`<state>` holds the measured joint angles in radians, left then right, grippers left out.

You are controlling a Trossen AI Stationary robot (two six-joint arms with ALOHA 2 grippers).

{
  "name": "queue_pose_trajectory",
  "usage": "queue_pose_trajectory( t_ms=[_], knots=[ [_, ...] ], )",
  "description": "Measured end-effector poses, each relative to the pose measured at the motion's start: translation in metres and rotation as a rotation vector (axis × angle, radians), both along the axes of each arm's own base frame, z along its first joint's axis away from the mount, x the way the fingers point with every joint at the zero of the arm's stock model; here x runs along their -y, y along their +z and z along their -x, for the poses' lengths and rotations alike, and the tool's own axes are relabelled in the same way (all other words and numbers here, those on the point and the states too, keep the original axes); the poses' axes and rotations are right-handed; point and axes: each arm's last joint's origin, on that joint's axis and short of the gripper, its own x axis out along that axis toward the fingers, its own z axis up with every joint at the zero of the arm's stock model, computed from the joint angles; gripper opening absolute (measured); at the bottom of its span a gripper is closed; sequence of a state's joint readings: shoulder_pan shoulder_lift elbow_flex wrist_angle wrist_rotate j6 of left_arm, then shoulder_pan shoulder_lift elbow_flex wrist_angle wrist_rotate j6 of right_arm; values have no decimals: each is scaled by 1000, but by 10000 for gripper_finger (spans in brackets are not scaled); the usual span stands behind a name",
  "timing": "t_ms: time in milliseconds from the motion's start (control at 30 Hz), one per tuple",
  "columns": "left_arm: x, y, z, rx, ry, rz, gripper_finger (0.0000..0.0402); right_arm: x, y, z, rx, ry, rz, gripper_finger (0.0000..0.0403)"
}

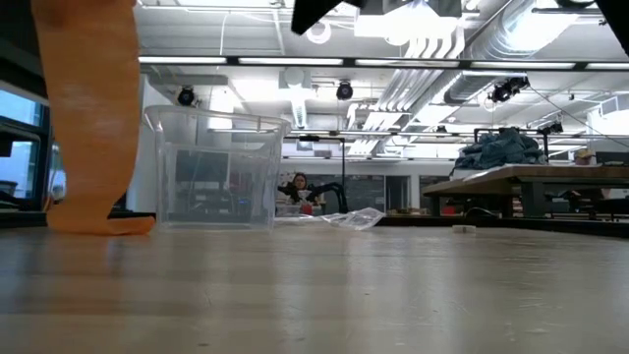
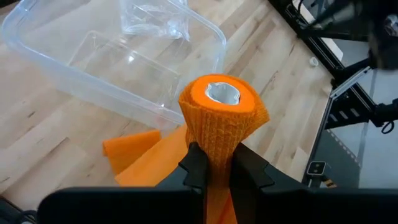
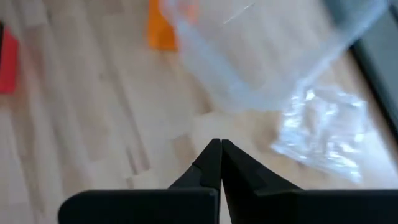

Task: Roll bandage
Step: Roll the orange bandage

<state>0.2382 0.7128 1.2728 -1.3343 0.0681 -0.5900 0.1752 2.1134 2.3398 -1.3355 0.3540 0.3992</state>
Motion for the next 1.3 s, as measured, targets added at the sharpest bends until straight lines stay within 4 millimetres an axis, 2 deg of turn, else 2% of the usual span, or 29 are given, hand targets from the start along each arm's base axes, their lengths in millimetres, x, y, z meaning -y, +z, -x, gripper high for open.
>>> queue_pose_trajectory(
  t_ms=[133, 300, 400, 500, 600, 767, 900, 1000, 1133, 1233, 1300],
  knots=[
    [0, 0, 0, -2, -8, -7, 29, 9, 13, 15, -24, -34, 43, 0],
    [1, 0, 0, 0, -27, -7, 29, 14, 21, 40, -138, -95, 105, 0],
    [1, 0, -1, 1, -35, -9, 29, 15, 30, 54, -83, -93, 100, 0],
    [1, 0, -1, 1, -38, -12, 29, 21, 31, 76, -26, -175, 67, 0],
    [2, 0, -1, 1, -38, -15, 29, 25, 20, 93, 101, -230, -18, 0],
    [0, 2, -2, 18, -24, -46, 29, 23, -26, 123, 372, -323, -211, 0],
    [0, 3, -4, 39, -49, -57, 29, 20, -73, 126, 681, -337, -426, 0],
    [3, 2, -6, 23, -151, -12, 29, 13, -94, 123, 836, -320, -552, 0],
    [11, -1, -13, -13, -292, 91, 29, 4, -111, 119, 819, -325, -582, 0],
    [15, -4, -24, -65, -338, 65, 29, -2, -109, 113, 812, -303, -591, 0],
    [17, -4, -41, -51, -353, 3, 29, -4, -106, 111, 820, -291, -592, 0]
  ],
)
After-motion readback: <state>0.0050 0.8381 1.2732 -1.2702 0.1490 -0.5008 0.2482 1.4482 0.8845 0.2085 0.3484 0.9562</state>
